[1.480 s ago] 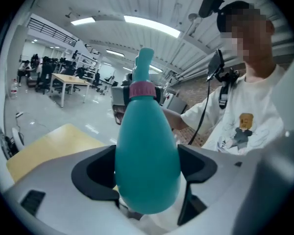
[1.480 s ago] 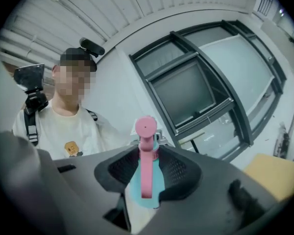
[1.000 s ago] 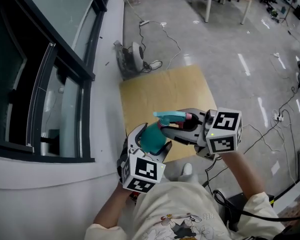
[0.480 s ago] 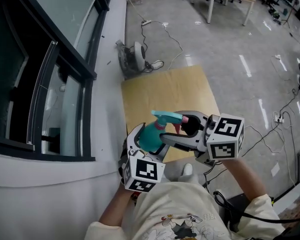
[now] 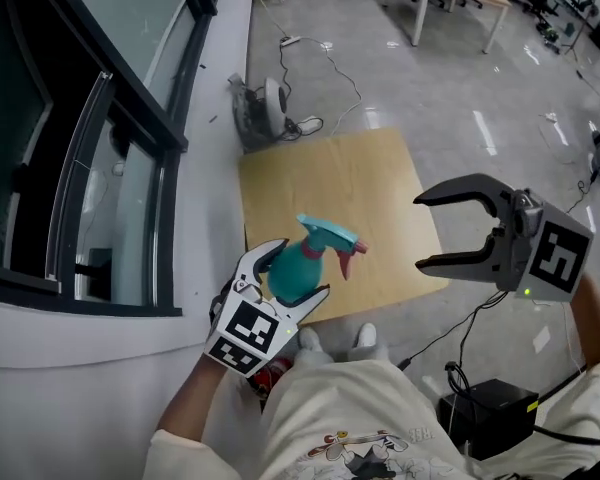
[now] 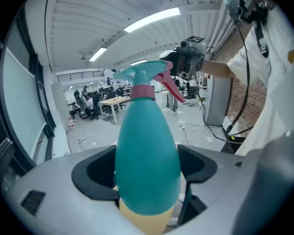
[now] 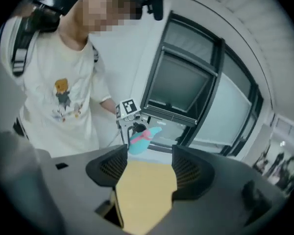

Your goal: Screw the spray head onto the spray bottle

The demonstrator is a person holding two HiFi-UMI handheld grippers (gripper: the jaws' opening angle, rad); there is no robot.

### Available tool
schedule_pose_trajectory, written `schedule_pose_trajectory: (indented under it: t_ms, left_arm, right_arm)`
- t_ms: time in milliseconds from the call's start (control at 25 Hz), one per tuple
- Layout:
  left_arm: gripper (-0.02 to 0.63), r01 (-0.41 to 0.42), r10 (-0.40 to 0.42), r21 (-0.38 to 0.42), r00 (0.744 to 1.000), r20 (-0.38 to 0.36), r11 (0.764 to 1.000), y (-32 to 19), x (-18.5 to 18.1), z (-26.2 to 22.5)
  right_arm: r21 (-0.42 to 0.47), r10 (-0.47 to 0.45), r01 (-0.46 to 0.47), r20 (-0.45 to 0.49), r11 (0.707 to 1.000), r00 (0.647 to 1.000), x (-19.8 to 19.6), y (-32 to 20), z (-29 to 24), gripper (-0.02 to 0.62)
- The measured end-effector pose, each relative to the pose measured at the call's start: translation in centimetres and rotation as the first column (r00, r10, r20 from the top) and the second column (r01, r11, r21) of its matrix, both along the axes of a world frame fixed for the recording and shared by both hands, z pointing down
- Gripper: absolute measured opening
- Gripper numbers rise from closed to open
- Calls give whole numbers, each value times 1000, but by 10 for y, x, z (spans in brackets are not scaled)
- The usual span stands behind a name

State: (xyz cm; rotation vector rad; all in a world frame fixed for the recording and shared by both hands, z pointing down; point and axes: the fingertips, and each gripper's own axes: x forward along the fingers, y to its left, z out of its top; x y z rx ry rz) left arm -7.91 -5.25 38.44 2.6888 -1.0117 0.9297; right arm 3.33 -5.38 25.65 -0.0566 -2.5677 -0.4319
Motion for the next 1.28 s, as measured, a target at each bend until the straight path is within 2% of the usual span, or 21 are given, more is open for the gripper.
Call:
schedule_pose_trajectory:
  t_ms: [80,120,280,440,640,800,1000,1120,1280]
  left_arm:
    - [394,-78,77,-40,997,-30,996,9,7,-1]
    - [394,-120,117,-60,992,-49,991,14,11,-2]
    - [394,-292,279,-125,953,-115,948,34,21,-5]
    - [394,-436,405,-181,895,-185,882,49,38,-13]
    - [394,-596,535,-216,796,-282,773,74,47,-12]
    - [394,-670,598,-264,741,-306,694,87,52,-6]
    - [394,-731,649,-282,681,-339,621,98,58,-6]
    - [394,-752,669,-292,659,-344,590,102,62,-7]
    - [394,-765,678,-300,644,-354,570,102,65,-10]
  right_arm:
    - [157,-62,68,-41,985,997,-2,-10,-5,273]
    - [197,-93,101,-50,975,994,-7,-12,-5,273]
    - [208,-183,198,-87,958,979,-31,-12,12,273]
    - [220,-289,306,-107,926,951,-43,2,26,273]
    - [223,-408,445,-192,867,892,-53,19,44,272]
    - [202,-480,520,-217,830,850,-58,35,45,272]
    - [150,-570,612,-247,777,784,-62,59,52,271]
    - [136,-612,654,-254,744,749,-61,72,53,270]
    - [124,-642,684,-262,719,721,-57,80,49,251]
